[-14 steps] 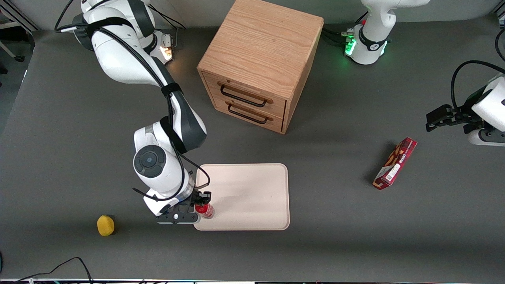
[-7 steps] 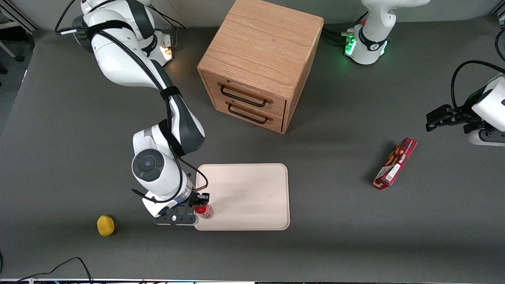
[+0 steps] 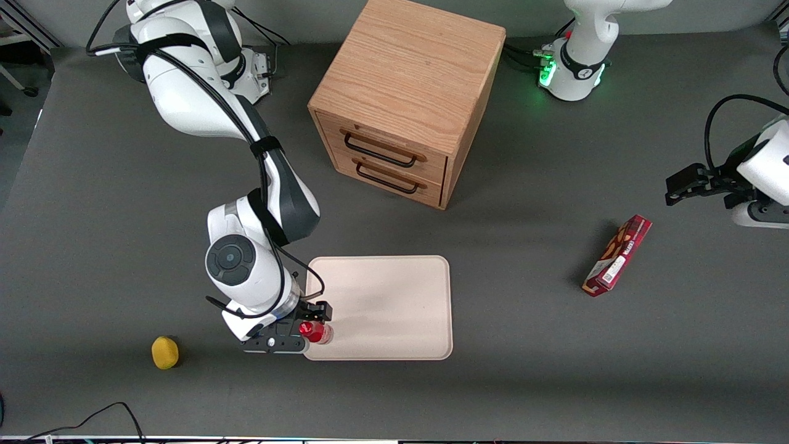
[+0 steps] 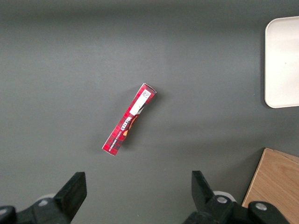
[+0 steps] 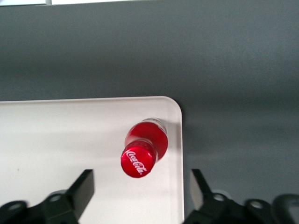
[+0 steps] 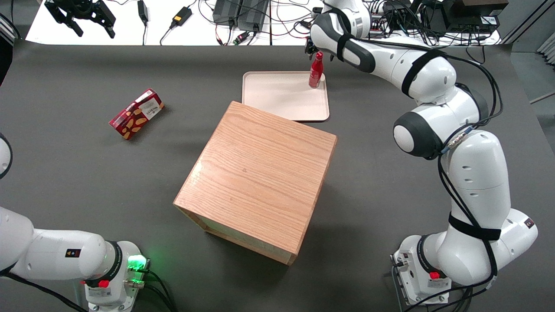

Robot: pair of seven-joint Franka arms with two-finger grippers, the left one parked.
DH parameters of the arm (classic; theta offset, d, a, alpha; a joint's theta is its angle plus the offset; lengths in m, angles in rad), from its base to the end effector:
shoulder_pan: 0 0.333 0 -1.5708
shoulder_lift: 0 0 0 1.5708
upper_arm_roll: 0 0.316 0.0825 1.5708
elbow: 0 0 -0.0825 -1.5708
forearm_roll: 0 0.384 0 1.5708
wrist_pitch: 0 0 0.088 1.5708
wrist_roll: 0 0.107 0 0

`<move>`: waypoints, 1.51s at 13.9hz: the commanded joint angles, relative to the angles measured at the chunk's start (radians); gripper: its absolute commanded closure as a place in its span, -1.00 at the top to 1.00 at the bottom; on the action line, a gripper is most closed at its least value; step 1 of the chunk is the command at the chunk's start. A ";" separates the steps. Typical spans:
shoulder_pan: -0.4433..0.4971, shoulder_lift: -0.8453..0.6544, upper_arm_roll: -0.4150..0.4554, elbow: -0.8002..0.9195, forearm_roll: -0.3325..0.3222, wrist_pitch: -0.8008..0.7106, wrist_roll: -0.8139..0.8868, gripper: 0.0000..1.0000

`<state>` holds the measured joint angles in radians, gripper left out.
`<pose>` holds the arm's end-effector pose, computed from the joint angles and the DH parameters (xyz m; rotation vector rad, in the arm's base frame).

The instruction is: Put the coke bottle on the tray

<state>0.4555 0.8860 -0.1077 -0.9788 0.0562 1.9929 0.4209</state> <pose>0.7292 0.3021 0.3438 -3.1102 0.0745 -0.2072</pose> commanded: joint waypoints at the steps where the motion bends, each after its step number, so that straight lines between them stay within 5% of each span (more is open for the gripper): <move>1: -0.001 -0.063 -0.013 0.023 0.011 -0.097 -0.051 1.00; 6: -0.078 -0.281 -0.009 -0.064 0.014 -0.284 -0.100 1.00; 13: -0.198 -0.628 -0.001 -0.467 0.005 -0.177 -0.187 1.00; 21: -0.299 -0.808 -0.001 -0.623 -0.047 -0.164 -0.312 1.00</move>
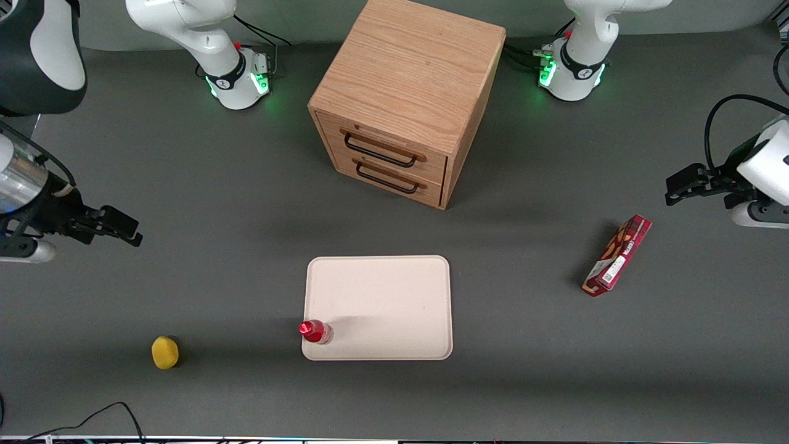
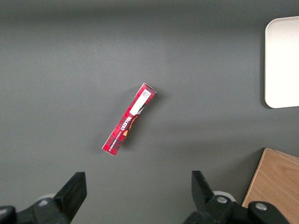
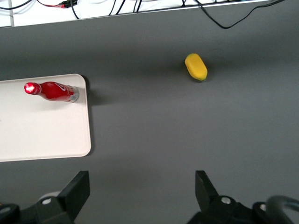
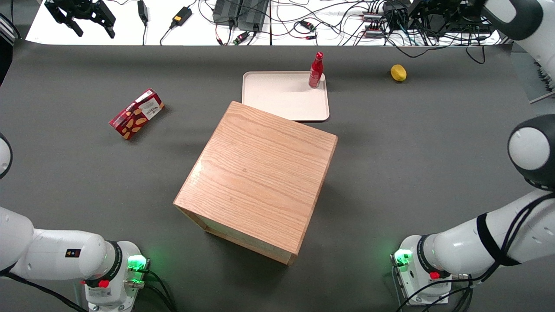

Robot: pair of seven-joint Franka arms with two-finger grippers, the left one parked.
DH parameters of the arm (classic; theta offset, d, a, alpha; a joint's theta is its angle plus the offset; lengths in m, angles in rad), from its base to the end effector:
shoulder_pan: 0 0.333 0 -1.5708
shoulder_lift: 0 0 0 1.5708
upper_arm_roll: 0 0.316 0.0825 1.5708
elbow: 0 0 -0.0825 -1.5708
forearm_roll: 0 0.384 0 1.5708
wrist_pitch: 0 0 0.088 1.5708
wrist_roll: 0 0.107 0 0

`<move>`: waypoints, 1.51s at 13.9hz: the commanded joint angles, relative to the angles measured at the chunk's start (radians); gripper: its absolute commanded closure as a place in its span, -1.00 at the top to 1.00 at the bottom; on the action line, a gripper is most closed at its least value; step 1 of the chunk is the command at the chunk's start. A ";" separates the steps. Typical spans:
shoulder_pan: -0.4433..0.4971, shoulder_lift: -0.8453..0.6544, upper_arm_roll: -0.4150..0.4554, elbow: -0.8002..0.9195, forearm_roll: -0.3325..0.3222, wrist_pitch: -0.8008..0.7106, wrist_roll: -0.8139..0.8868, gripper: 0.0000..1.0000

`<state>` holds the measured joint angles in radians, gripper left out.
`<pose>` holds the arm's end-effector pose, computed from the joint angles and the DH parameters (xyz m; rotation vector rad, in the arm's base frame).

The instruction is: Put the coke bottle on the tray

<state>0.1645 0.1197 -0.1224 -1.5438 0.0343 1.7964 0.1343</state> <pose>0.6100 0.0329 0.5896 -3.1002 0.1486 -0.2045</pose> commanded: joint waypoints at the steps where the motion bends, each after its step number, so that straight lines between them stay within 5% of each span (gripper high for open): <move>1: -0.020 -0.037 0.013 -0.056 -0.025 0.032 -0.028 1.00; 12: -0.083 -0.066 0.010 -0.010 -0.031 -0.035 -0.205 1.00; 21: -0.077 -0.072 0.030 -0.001 -0.024 -0.069 -0.183 1.00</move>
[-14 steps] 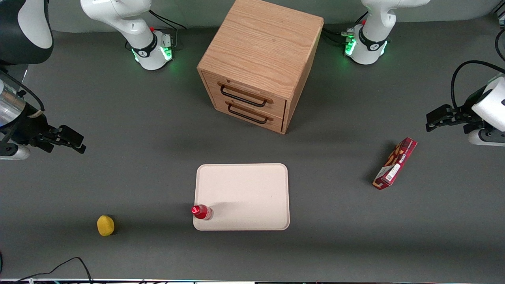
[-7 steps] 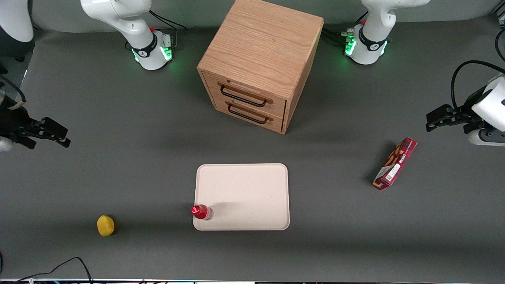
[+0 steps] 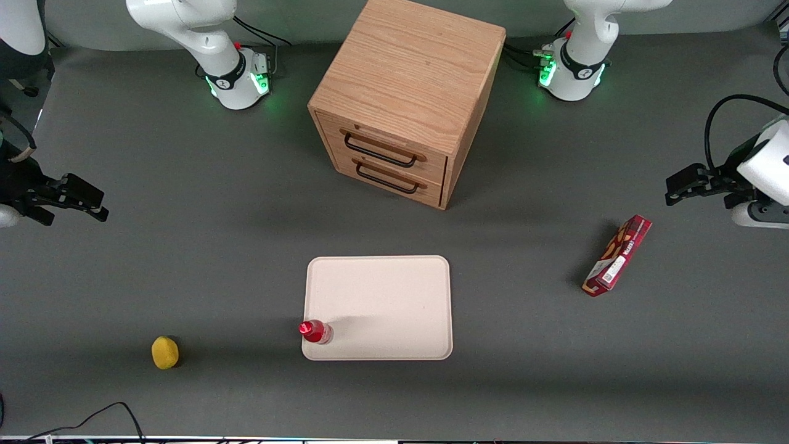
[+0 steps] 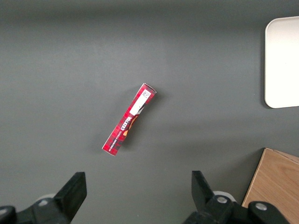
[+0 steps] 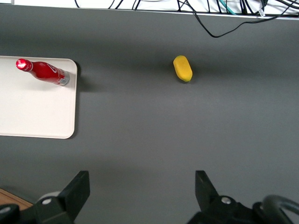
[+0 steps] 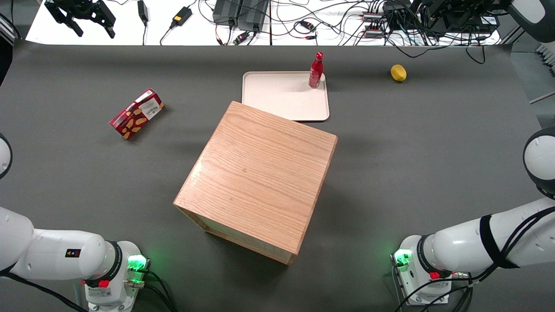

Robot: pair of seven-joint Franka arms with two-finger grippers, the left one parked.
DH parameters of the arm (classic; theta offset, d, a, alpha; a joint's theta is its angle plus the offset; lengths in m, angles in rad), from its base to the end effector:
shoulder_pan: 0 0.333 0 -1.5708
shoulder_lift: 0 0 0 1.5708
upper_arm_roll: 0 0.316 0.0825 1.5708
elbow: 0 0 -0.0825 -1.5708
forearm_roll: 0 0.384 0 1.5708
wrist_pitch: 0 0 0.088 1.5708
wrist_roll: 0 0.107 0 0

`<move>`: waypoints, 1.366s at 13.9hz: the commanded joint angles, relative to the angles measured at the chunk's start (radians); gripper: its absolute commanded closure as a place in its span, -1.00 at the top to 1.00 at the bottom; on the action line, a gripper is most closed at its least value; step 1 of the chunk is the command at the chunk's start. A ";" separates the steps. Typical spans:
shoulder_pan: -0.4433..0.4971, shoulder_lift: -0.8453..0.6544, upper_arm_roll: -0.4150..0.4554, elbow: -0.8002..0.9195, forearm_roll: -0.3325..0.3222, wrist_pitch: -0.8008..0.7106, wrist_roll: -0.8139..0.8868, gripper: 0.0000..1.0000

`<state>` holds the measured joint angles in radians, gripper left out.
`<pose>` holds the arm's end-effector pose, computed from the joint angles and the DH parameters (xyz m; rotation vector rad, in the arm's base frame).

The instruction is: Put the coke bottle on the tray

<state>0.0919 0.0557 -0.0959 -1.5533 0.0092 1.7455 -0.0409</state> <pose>0.5885 0.0001 0.6178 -3.1329 -0.0571 -0.2147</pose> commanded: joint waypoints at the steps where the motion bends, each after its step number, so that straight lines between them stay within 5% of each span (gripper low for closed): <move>1: -0.004 -0.008 0.002 0.010 0.002 -0.018 -0.008 1.00; 4: -0.026 -0.008 0.024 0.015 0.002 -0.018 -0.007 1.00; 8: -0.241 0.003 0.249 0.019 0.000 -0.017 -0.005 1.00; 19: -0.241 0.016 0.249 0.030 -0.031 -0.026 -0.002 1.00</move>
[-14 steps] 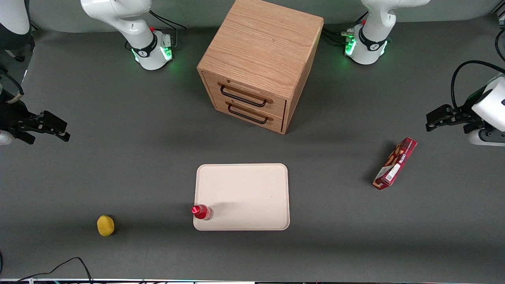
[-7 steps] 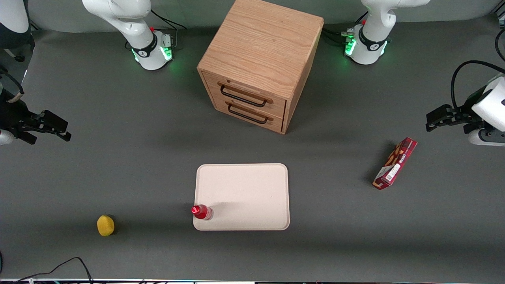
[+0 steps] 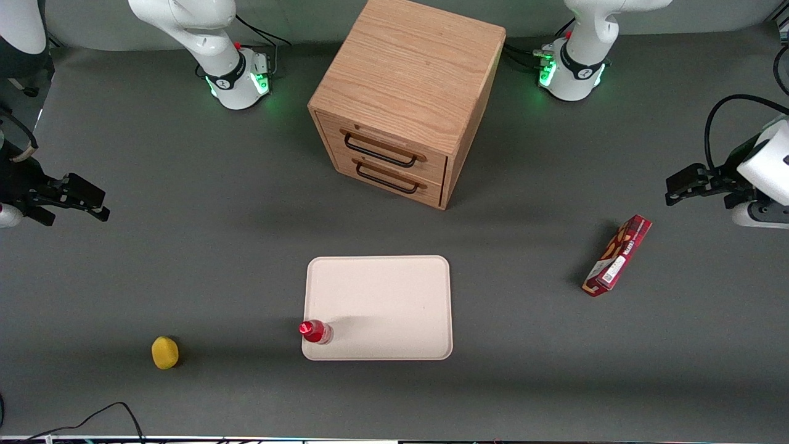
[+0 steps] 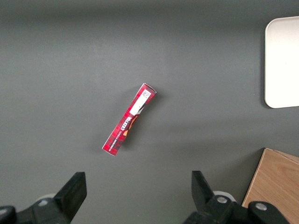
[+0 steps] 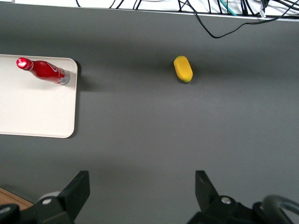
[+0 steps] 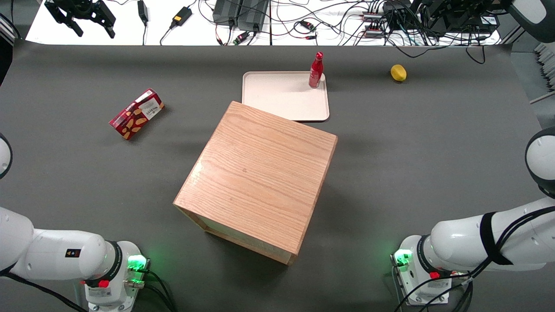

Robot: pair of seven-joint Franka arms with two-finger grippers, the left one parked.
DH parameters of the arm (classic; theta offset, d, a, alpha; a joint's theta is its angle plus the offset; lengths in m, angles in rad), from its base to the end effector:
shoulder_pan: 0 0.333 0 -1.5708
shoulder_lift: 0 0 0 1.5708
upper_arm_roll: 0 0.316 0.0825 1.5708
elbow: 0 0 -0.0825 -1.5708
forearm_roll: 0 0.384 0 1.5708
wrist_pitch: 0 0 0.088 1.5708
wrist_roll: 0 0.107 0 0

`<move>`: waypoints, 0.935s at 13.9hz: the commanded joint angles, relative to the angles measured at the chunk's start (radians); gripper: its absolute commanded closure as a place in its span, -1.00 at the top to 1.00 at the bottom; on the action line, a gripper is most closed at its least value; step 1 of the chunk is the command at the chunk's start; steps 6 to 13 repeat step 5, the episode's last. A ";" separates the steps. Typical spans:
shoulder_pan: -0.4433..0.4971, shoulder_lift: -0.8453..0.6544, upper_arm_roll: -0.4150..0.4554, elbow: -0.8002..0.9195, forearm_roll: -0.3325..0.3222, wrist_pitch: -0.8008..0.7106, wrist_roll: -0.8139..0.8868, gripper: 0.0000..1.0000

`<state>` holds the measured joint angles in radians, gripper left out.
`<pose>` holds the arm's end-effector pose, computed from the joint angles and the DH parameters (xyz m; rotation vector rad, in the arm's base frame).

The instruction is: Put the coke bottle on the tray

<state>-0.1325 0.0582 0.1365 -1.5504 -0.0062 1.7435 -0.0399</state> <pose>0.5890 -0.0006 0.6177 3.1329 0.0686 0.2126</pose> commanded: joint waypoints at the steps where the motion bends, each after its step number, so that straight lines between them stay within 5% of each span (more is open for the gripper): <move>1: -0.018 0.021 0.017 0.027 -0.015 -0.025 -0.002 1.00; 13: -0.025 0.026 0.017 0.027 -0.017 -0.035 0.000 1.00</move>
